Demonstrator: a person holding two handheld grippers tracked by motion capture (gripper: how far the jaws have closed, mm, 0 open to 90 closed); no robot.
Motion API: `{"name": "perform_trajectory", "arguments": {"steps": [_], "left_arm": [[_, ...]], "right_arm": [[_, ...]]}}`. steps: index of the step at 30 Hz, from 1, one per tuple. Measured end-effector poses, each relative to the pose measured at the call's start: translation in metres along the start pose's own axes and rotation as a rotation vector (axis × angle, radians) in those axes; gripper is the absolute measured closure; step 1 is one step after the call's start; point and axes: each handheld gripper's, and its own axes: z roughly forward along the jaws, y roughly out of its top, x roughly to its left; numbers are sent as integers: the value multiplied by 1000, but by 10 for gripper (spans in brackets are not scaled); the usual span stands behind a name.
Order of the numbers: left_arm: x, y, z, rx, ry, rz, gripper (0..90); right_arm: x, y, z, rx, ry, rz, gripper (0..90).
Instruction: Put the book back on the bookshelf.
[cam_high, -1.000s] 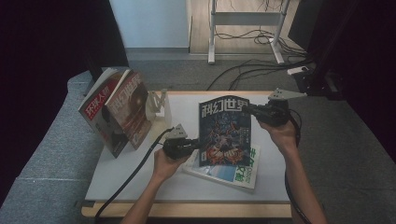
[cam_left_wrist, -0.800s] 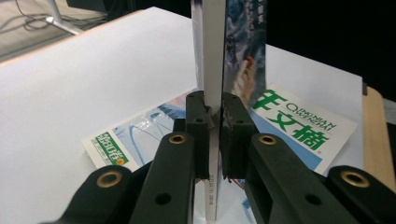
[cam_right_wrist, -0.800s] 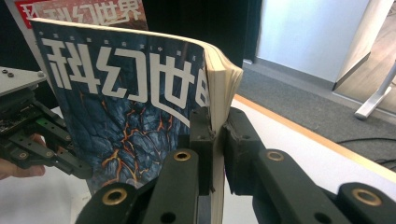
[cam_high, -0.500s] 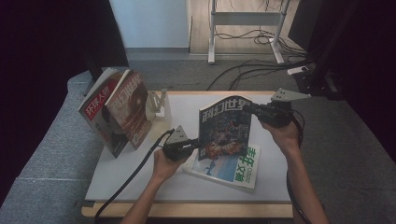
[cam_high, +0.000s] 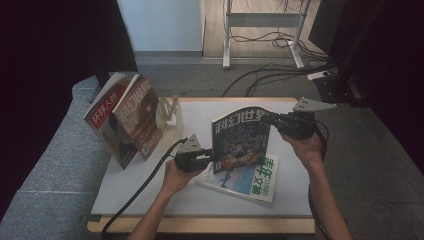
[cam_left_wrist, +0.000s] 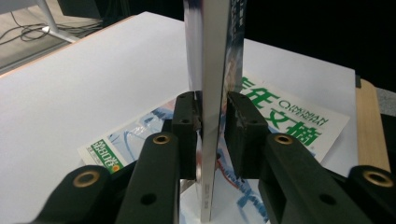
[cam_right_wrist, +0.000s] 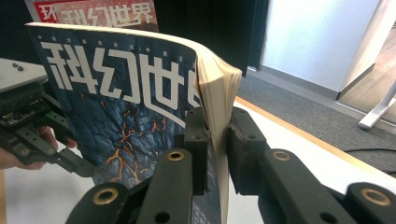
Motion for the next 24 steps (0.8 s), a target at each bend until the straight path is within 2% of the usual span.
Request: {"name": "perform_trajectory", "arguments": {"steps": [8,14,17,24], "left_arm": [[2,14,-3,24,-3,7,673],[7,26,-7,-10,-23,-7,665],[7,34,-11,-18,-14,6,663],[9,55,-16,-33,-28,8,652]], "right_arm": [[2,-2,-3,-4,1,-1,776],[1,-3,-4,-6,9,-6,775],[2,-3,-5,-3,8,-10,775],[3,-3,-5,-4,10,-8,772]]}}
